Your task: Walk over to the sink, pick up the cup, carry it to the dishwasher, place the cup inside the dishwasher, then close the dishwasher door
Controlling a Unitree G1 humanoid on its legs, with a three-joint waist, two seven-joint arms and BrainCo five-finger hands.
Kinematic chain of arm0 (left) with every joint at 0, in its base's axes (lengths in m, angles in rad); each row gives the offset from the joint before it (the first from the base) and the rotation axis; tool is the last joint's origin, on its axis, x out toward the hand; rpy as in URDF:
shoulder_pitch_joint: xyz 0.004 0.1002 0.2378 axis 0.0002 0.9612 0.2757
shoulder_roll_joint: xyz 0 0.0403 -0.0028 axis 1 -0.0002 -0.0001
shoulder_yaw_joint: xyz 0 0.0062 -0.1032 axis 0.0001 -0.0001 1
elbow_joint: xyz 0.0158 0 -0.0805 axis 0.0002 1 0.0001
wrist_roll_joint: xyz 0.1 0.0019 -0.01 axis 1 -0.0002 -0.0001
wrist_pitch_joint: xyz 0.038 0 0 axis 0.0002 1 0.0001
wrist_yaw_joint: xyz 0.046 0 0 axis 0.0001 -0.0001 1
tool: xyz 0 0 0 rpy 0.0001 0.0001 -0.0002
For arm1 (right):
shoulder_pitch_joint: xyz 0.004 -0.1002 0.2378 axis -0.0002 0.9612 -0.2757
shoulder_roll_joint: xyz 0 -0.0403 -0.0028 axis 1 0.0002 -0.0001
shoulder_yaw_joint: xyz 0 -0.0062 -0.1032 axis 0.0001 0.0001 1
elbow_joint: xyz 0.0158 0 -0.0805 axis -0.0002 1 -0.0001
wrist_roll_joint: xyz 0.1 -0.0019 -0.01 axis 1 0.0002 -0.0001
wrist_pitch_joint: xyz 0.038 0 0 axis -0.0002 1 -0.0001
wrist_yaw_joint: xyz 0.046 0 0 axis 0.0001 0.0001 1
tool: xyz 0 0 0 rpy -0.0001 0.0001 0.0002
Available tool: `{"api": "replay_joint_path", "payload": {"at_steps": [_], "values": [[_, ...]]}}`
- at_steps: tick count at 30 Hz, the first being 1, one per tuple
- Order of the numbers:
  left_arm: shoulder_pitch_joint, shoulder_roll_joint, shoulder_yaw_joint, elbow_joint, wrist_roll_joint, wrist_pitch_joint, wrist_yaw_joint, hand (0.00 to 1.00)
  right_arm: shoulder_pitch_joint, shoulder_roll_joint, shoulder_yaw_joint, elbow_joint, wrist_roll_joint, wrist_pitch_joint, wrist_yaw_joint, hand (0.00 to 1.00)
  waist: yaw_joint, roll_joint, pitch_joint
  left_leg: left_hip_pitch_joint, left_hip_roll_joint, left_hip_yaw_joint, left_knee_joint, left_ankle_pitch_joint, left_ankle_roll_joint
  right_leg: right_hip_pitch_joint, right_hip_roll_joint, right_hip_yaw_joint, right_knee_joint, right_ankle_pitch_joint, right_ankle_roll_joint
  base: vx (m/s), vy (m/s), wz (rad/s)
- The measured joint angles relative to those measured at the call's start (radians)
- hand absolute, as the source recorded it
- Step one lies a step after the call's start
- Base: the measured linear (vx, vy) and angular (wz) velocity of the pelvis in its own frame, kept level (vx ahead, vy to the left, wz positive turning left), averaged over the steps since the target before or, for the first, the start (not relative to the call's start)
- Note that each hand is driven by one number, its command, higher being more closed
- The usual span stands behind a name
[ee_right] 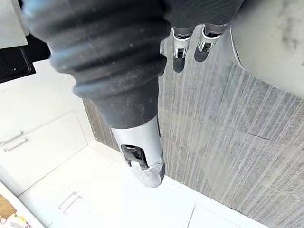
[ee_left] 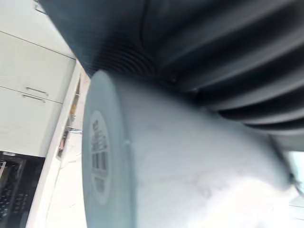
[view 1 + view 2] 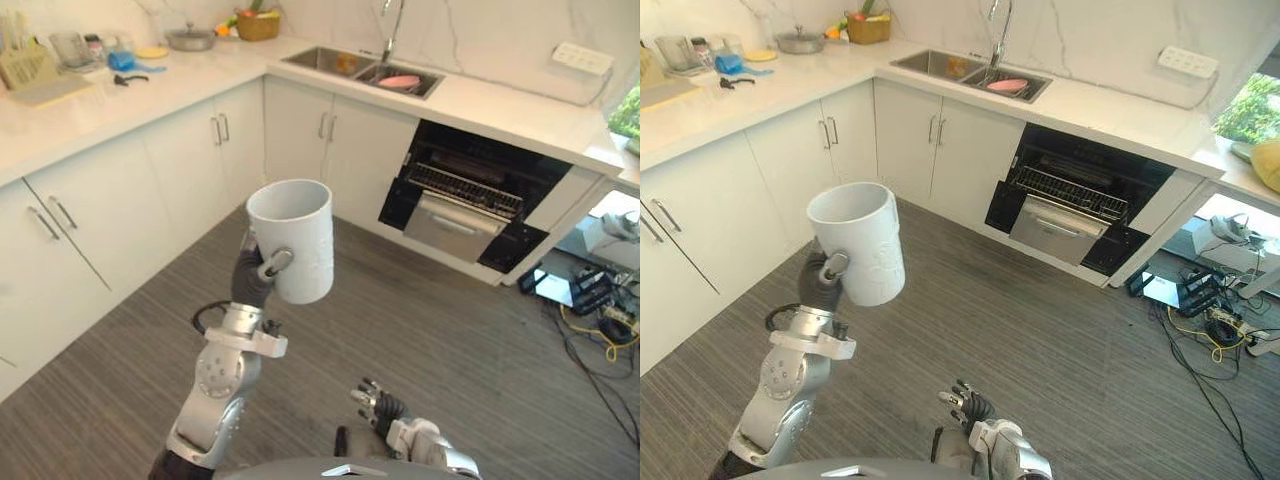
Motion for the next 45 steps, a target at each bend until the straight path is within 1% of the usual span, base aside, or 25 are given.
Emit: {"api": "replay_joint_path", "payload": {"at_steps": [1,3,4,5,6,7,17,21,22,23,24,25,26,27,29,32,33,34,35,36,37,39,41,43,45], "values": [[-0.009,0.0,-0.004,0.012,-0.006,0.009,-0.001,1.0,-0.001,0.003,0.0,0.0,0.005,0.0,-0.003,0.0,-0.001,0.007,0.004,0.004,0.019,-0.003,0.017,-0.013,-0.019,0.016,0.018,0.003,-0.102,0.032,-0.002,0.38,-0.157,0.07],[-0.019,0.001,-0.033,0.028,-0.021,0.03,-0.005,1.0,0.012,0.007,0.019,-0.004,0.019,0.01,-0.003,0.0,0.001,0.002,0.008,0.034,0.071,-0.01,0.109,-0.101,-0.097,0.085,0.047,0.023,-0.382,0.235,-0.025,0.42,-0.208,0.04],[-0.019,0.004,-0.04,0.023,-0.023,0.029,-0.005,1.0,0.021,0.008,0.028,-0.01,0.019,0.012,-0.001,0.0,0.003,-0.012,0.006,0.047,0.074,-0.01,0.135,-0.136,-0.11,0.1,0.039,0.038,-0.4,0.315,-0.054,0.58,-0.389,0.05],[-0.016,0.008,-0.059,0.022,-0.022,0.026,-0.005,1.0,0.05,0.014,0.035,-0.034,0.017,0.013,0.003,0.0,0.002,-0.034,-0.005,0.073,0.08,-0.007,0.19,-0.224,-0.117,0.135,0.027,0.066,-0.383,0.32,0.018,0.48,-0.331,-0.16],[-0.001,-0.016,-0.068,0.038,-0.023,0.03,-0.003,1.0,0.043,-0.006,0.031,-0.042,0.01,0.026,0.003,0.0,0.011,0.006,-0.003,0.077,0.129,-0.006,0.222,-0.249,-0.13,0.136,0.078,0.067,-0.36,0.311,0.009,0.38,-0.274,-0.14],[0.018,-0.053,-0.195,0.074,-0.022,-0.019,0.028,1.0,0.073,0.003,0.028,-0.114,0.006,0.048,0.0,0.0,0.022,-0.007,-0.003,0.051,0.128,-0.022,0.186,-0.226,-0.137,0.106,0.084,0.071,-0.371,0.309,-0.012,0.08,-0.035,-0.21],[0.025,-0.053,-0.179,0.074,-0.04,-0.031,0.027,1.0,0.073,0.004,0.029,-0.117,0.009,0.046,-0.004,0.0,0.019,-0.002,-0.008,0.041,0.128,-0.019,0.179,-0.226,-0.137,0.078,0.085,0.074,-0.345,0.294,-0.014,0.0,-0.001,-0.01],[0.044,-0.054,-0.146,0.117,-0.075,-0.069,0.027,1.0,0.073,0.005,0.031,-0.132,0.05,0.034,-0.034,0.0,-0.002,0.013,-0.029,0.062,0.126,-0.029,0.11,-0.257,-0.149,-0.016,0.086,0.056,-0.164,0.17,-0.028,0.06,-0.068,0.04],[0.071,-0.059,-0.123,0.125,-0.081,-0.072,0.027,1.0,0.081,0.004,0.032,-0.157,0.056,0.036,-0.04,0.0,-0.016,0.038,-0.043,0.081,0.155,-0.017,0.11,-0.227,-0.176,-0.02,0.099,0.024,-0.102,0.116,-0.048,0.23,-0.073,0.24],[0.109,-0.065,-0.083,0.123,-0.095,-0.077,0.026,1.0,0.093,0.008,0.032,-0.199,0.058,0.039,-0.05,0.0,-0.023,0.038,-0.028,0.02,0.184,-0.046,0.342,-0.229,-0.182,0.009,0.104,0.0,-0.044,0.023,-0.065,0.34,-0.177,0.07],[0.139,-0.077,-0.054,0.122,-0.111,-0.08,0.034,1.0,0.096,0.001,0.034,-0.208,0.058,0.053,-0.063,0.0,-0.01,0.057,-0.014,-0.093,0.221,-0.093,0.608,-0.161,-0.104,0.037,0.118,-0.001,-0.031,-0.012,-0.079,0.36,-0.192,-0.15],[0.169,-0.085,-0.021,0.122,-0.121,-0.082,0.044,1.0,0.123,-0.002,0.033,-0.246,0.056,0.061,-0.071,0.0,0.009,0.066,-0.014,-0.213,0.256,-0.128,0.845,0.018,-0.03,0.069,0.131,0.012,-0.05,-0.023,-0.081,0.4,-0.145,-0.44],[0.197,-0.103,0.013,0.123,-0.131,-0.084,0.047,1.0,0.141,-0.021,0.031,-0.279,0.056,0.061,-0.071,0.0,0.028,0.095,-0.003,-0.33,0.301,-0.16,1.033,0.093,-0.055,0.129,0.142,0.018,-0.1,-0.023,-0.084,0.42,-0.033,-0.33],[0.204,-0.107,0.033,0.128,-0.131,-0.085,0.047,1.0,0.134,-0.029,0.031,-0.266,0.055,0.061,-0.071,0.0,0.031,0.104,0.002,-0.393,0.308,-0.16,1.096,0.068,-0.058,0.166,0.144,0.027,-0.131,-0.025,-0.088,0.38,0.017,-0.28],[0.204,-0.106,0.073,0.159,-0.131,-0.091,0.029,1.0,0.107,-0.035,0.033,-0.2,0.055,0.057,-0.069,0.0,0.039,0.102,0.005,-0.477,0.299,-0.132,1.014,-0.008,-0.048,0.271,0.136,0.048,-0.232,-0.012,-0.099,0.43,-0.022,-0.25],[0.208,-0.097,0.116,0.159,-0.131,-0.091,0.017,1.0,0.074,-0.037,0.045,-0.133,0.055,0.047,-0.063,0.0,0.056,0.071,0.014,-0.435,0.195,-0.136,0.54,-0.044,-0.079,0.377,0.11,0.101,-0.324,0.005,-0.074,0.41,0.044,-0.48],[0.212,-0.098,0.132,0.159,-0.131,-0.091,0.018,1.0,0.059,-0.041,0.046,-0.104,0.054,0.04,-0.056,0.0,0.063,0.068,0.015,-0.411,0.15,-0.167,0.354,-0.021,-0.1,0.392,0.101,0.13,-0.345,0.004,-0.067,0.42,0.148,-0.8],[0.218,-0.097,0.152,0.159,-0.131,-0.091,0.024,1.0,0.041,-0.047,0.051,-0.074,0.049,0.031,-0.046,0.0,0.065,0.071,0.016,-0.382,0.101,-0.227,0.117,0.052,-0.116,0.41,0.095,0.164,-0.377,0.002,-0.053,0.5,0.256,-1.03],[0.231,-0.097,0.171,0.161,-0.131,-0.091,0.028,1.0,0.039,-0.044,0.064,-0.062,0.04,0.029,-0.035,0.0,0.074,0.068,0.019,-0.337,0.074,-0.273,0.005,0.213,-0.146,0.44,0.088,0.206,-0.411,-0.001,-0.037,0.5,0.266,-0.94],[0.235,-0.097,0.18,0.163,-0.132,-0.091,0.029,1.0,0.041,-0.037,0.072,-0.06,0.037,0.026,-0.035,0.0,0.074,0.06,0.021,-0.306,0.057,-0.27,-0.009,0.251,-0.124,0.47,0.083,0.219,-0.442,-0.008,-0.022,0.41,0.204,-0.59],[0.231,-0.089,0.187,0.166,-0.132,-0.091,0.031,1.0,0.043,-0.026,0.073,-0.061,0.038,0.022,-0.034,0.0,0.069,0.042,0.023,-0.308,0.048,-0.267,0.019,0.227,-0.128,0.482,0.074,0.222,-0.455,-0.007,-0.02,0.3,0.119,-0.13],[0.218,-0.089,0.192,0.17,-0.132,-0.091,0.027,1.0,0.036,-0.01,0.077,-0.033,0.039,0.009,-0.027,0.0,0.065,0.027,0.038,-0.37,0.054,-0.267,0.252,0.098,-0.089,0.529,0.06,0.229,-0.471,0.011,0.003,0.32,0.175,-0.02],[0.218,-0.088,0.184,0.171,-0.132,-0.092,0.023,1.0,0.041,-0.018,0.075,-0.025,0.039,0.004,-0.03,0.0,0.064,0.027,0.035,-0.351,0.045,-0.256,0.294,0.062,-0.075,0.547,0.046,0.234,-0.448,0.01,0.004,0.26,0.16,-0.12],[0.195,-0.074,0.169,0.171,-0.132,-0.093,0.011,1.0,0.042,-0.024,0.057,-0.008,0.043,-0.03,-0.044,0.0,0.057,0.052,0.01,-0.333,0.031,-0.238,0.296,-0.011,-0.052,0.511,0.039,0.257,-0.341,-0.017,0.018,0.24,0.162,-0.13],[0.168,-0.057,0.156,0.177,-0.131,-0.089,-0.003,1.0,0.056,-0.017,0.028,0.002,0.065,-0.043,-0.065,0.0,0.058,0.032,0.009,-0.273,-0.009,-0.214,0.242,-0.025,-0.037,0.442,0.009,0.261,-0.135,-0.061,0.044,0.18,0.134,-0.15]]}}
